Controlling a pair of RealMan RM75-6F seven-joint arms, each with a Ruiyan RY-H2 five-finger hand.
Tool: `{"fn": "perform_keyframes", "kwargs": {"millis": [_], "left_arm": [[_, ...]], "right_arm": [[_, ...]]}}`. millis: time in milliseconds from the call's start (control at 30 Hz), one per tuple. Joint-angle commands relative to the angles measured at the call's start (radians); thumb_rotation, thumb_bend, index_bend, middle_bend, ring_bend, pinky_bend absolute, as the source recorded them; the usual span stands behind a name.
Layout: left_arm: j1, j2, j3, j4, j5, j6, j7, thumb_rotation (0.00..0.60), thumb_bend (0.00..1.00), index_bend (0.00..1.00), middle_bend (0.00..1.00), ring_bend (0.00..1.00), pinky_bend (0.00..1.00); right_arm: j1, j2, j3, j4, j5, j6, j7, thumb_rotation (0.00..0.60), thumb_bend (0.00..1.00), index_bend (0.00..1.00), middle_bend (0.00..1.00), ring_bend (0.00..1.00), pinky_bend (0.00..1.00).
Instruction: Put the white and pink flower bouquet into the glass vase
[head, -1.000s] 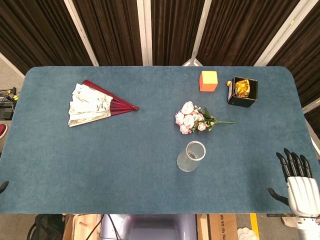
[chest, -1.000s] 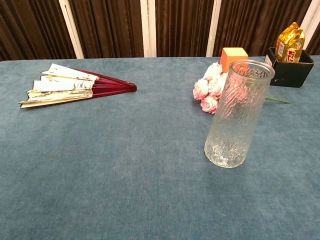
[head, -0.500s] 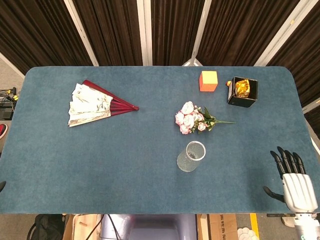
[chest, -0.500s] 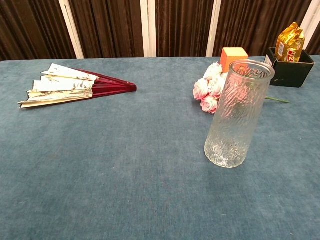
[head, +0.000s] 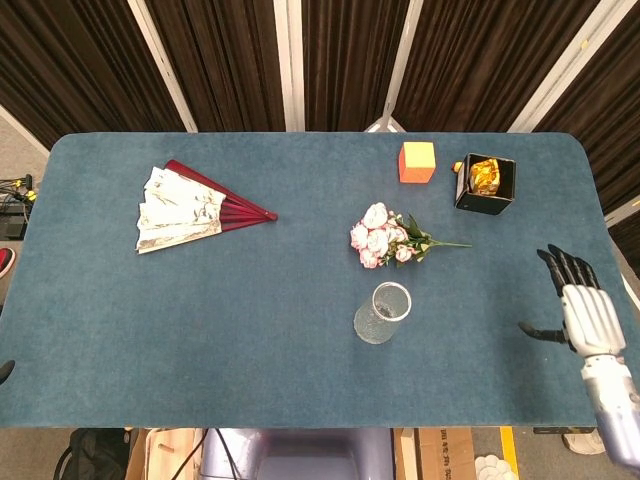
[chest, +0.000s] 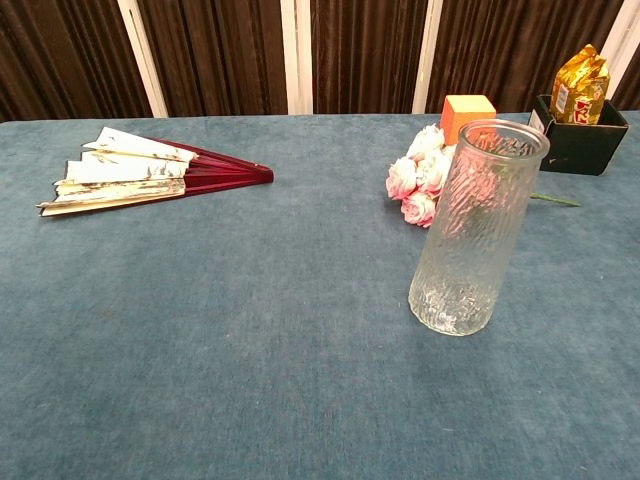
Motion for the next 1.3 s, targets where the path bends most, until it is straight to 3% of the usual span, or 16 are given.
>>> {"fn": "perform_keyframes", "kwargs": {"millis": [33, 300, 700, 1000, 1300], "left_arm": [[-0.001, -0.003, -0.003, -0.003, -0.006, -0.002, 0.008, 0.6, 0.25, 0.1, 0.0, 0.0, 0.03], [-0.006, -0.011, -0.009, -0.008, -0.022, -0.009, 0.04, 0.6, 0.25, 0.1, 0.0, 0.0, 0.03], [-0.015, -0.017, -0.019, -0.01, -0.051, -0.027, 0.063, 0.6, 0.25, 0.1, 0.0, 0.0, 0.03], [-0.024, -0.024, -0.028, -0.011, -0.073, -0.04, 0.085, 0.6, 0.25, 0.1, 0.0, 0.0, 0.03], [-0.036, -0.036, -0.035, -0.012, -0.1, -0.059, 0.124, 0.6, 0.25, 0.1, 0.0, 0.0, 0.03]], "right_arm": [[0.077, 0.001, 0.035, 0.004, 0.076, -0.1, -0.024, 0.6, 0.06, 0.09, 0.02, 0.0, 0.0], [0.215, -0.071, 0.071, 0.014, 0.206, -0.224, -0.129, 0.6, 0.06, 0.08, 0.02, 0.0, 0.0], [0.361, -0.157, 0.084, 0.008, 0.37, -0.304, -0.248, 0.6, 0.06, 0.08, 0.02, 0.0, 0.0], [0.483, -0.278, 0.077, 0.125, 0.51, -0.34, -0.339, 0.6, 0.06, 0.08, 0.02, 0.0, 0.0], [0.555, -0.374, 0.088, 0.242, 0.572, -0.364, -0.334, 0.6, 0.06, 0.08, 0.02, 0.0, 0.0]]}}
